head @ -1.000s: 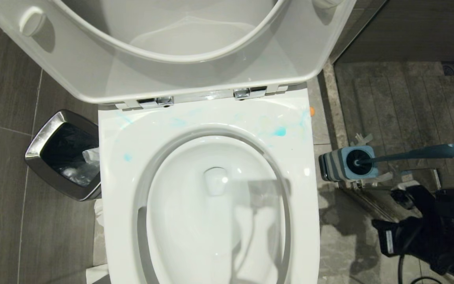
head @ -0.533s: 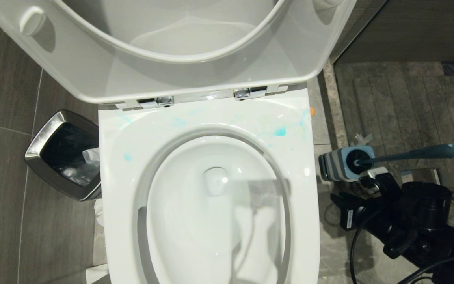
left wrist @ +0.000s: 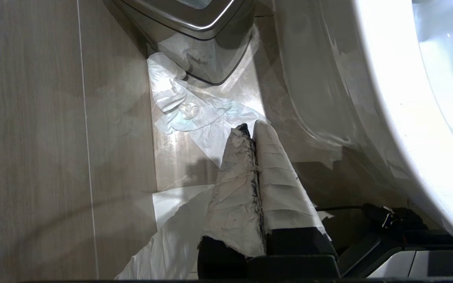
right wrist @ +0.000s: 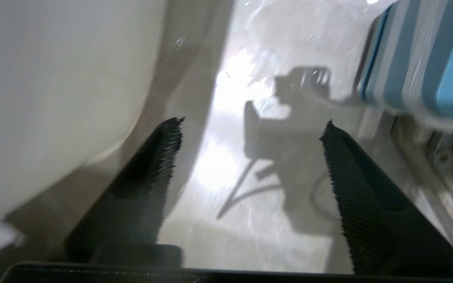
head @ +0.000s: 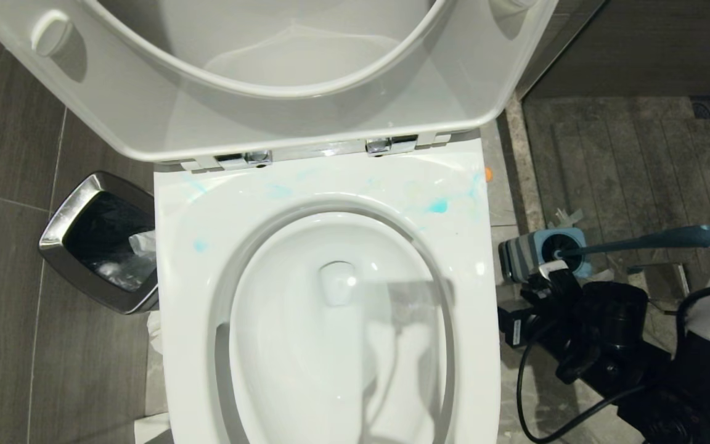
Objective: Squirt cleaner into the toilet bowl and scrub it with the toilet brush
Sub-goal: Pour in the cleaning agent
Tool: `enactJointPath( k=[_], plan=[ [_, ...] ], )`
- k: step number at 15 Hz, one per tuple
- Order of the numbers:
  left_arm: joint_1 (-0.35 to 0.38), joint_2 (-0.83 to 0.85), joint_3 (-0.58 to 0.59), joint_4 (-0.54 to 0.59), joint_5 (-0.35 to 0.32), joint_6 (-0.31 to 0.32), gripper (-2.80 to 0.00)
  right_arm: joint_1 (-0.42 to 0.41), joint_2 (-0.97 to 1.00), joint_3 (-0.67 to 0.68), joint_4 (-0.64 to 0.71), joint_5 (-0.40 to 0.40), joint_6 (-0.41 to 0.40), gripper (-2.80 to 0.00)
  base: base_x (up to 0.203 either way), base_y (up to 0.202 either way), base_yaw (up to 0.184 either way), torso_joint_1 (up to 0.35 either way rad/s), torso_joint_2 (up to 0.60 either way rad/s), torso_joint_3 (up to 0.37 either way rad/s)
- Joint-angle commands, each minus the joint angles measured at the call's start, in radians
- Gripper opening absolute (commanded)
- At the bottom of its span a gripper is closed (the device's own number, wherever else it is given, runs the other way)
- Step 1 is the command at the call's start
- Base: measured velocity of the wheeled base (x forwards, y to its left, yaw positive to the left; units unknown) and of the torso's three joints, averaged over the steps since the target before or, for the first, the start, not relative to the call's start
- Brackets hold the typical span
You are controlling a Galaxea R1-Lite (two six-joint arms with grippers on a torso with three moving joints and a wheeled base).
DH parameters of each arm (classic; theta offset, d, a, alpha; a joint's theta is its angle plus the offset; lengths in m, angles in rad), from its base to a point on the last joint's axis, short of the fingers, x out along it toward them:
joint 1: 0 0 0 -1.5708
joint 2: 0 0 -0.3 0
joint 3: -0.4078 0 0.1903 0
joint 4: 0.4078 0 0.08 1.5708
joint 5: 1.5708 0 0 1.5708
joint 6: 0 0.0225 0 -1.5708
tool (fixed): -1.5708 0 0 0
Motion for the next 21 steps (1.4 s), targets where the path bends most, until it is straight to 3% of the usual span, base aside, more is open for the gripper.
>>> enactJointPath(
  k=[1,9,12,19,21],
  plan=[
    [0.0,0.001,0.0,0.0,0.001,0.0,-2.8,-0.021,0.107,-0.103,-0.016,-0.001,0.001,0.0,0.0,0.0,0.0,0.0,0.0,0.0],
    [0.001,0.001,0.0,0.0,0.001,0.0,-2.8,-0.036,0.337,-0.575,-0.132,0.0,-0.143,0.0,0.0,0.0,0.0,0.0,0.0,0.0],
    [0.0,0.001,0.0,0.0,0.001,0.0,-2.8,-0.036,0.395,-0.688,-0.139,0.007,-0.231,0.0,0.0,0.0,0.0,0.0,0.0,0.0],
    [0.001,0.001,0.0,0.0,0.001,0.0,-2.8,-0.036,0.525,-0.904,-0.155,0.013,-0.346,0.0,0.0,0.0,0.0,0.0,0.0,0.0],
    [0.001,0.001,0.0,0.0,0.001,0.0,-2.8,-0.036,0.557,-0.967,-0.171,0.048,-0.372,0.0,0.0,0.0,0.0,0.0,0.0,0.0]
  ],
)
